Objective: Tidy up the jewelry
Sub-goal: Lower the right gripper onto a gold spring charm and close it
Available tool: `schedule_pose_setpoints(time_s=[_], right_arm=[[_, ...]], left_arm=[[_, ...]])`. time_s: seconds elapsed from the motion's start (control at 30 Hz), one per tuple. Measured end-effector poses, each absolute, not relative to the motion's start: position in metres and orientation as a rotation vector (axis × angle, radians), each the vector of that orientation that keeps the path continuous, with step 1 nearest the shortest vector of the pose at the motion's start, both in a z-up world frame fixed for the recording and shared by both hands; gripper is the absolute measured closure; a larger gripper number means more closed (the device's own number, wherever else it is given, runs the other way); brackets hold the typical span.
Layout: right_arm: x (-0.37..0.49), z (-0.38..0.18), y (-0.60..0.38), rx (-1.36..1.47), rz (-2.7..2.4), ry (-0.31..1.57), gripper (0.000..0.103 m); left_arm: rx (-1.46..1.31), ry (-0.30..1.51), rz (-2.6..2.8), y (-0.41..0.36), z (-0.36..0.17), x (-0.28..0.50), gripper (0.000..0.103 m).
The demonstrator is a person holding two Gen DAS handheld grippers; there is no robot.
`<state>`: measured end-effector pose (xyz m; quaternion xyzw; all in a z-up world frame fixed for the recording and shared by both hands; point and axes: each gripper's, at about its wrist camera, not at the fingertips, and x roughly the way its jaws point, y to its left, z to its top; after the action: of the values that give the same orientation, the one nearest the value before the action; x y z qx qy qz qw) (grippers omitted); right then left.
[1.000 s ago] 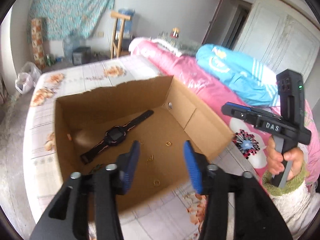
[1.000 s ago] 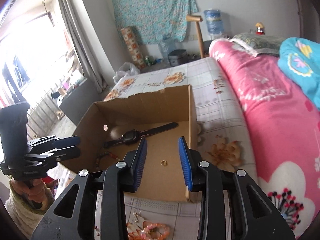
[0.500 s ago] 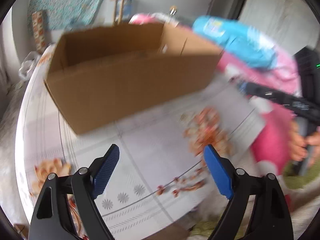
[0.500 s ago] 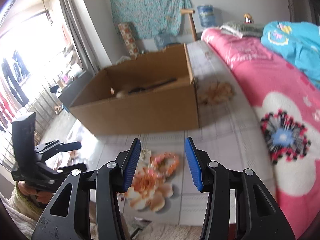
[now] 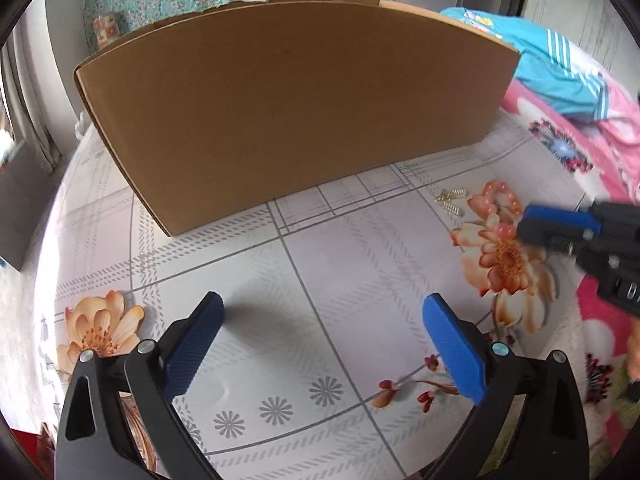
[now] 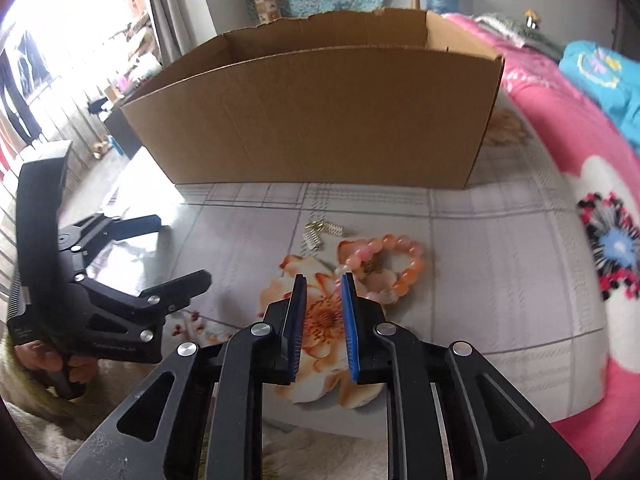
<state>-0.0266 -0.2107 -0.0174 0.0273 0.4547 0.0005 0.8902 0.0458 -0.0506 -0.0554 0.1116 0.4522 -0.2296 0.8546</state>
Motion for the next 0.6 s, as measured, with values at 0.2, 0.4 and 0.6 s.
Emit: schedule_pose_setpoints(time_s=[0.2,0.4,0.6], right_arm=[[-0.015,-0.026,-0.199,-0.086,-0.02,0.966,0.081],[-0.009,-0.036,-0.207,-0.091,-0.023,0.995,0.096],[-0.009,-0.022,-0.237,-0.077,-0.127,0.941,0.096]], left_arm=[[0.252,0.93,-0.458,-0.052,-0.059,0.044,0.005],[0.261,0.939,-0.469,-0.052,-0.059,0.048,0.005],[0.263,0.937,-0.472,-0.051,-0.06,0.045,0.005]])
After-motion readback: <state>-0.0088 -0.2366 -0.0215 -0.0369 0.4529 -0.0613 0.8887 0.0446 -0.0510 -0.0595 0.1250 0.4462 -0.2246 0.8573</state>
